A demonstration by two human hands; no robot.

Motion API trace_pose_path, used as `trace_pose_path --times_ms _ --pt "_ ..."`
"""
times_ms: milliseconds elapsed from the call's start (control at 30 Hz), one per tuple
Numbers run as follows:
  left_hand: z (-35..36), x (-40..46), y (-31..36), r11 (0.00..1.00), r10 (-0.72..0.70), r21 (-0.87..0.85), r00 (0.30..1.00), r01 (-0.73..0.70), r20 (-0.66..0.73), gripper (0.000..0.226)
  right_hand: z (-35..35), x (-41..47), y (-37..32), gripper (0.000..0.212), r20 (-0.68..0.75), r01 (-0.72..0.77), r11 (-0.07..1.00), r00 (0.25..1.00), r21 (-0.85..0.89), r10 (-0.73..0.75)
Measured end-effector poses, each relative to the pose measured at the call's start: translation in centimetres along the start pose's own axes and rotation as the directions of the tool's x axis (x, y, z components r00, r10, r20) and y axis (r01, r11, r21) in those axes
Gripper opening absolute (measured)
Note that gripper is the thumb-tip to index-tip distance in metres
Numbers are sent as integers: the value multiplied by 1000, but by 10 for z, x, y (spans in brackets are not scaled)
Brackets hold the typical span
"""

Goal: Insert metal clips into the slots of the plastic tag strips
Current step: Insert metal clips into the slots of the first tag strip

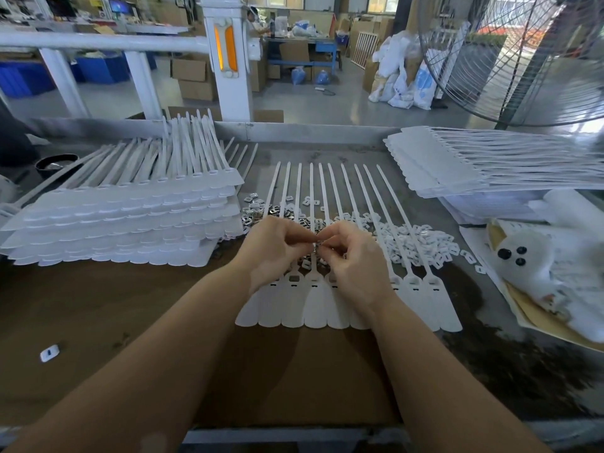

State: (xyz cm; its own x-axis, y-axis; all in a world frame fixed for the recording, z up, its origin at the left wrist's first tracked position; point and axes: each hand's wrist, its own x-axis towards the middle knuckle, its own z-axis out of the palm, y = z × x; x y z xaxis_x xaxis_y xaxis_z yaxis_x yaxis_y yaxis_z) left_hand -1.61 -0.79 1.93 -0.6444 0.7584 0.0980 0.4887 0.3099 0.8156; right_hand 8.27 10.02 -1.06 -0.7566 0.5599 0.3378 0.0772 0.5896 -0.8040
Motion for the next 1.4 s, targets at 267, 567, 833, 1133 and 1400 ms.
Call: trace_pose_path --times_ms 267,567,833,1133,1400 --pt "5 0 3 996 25 89 999 -27 25 20 0 1 0 15 -38 -21 997 999 75 23" --pt "0 -4 -5 999 14 -41 1000 -14 3 12 -12 7 -6 16 59 -97 993 994 71 93" --pt "14 -1 -7 989 -6 -146 998 -2 -58 7 -26 4 -3 21 165 -37 997 986 65 26" --pt "11 -1 -2 997 -6 -74 1000 5 -9 6 -21 -2 0 22 67 5 998 998 56 -9" --pt "2 0 1 984 -142 -102 987 149 69 5 -19 -4 0 15 59 -10 996 998 89 5"
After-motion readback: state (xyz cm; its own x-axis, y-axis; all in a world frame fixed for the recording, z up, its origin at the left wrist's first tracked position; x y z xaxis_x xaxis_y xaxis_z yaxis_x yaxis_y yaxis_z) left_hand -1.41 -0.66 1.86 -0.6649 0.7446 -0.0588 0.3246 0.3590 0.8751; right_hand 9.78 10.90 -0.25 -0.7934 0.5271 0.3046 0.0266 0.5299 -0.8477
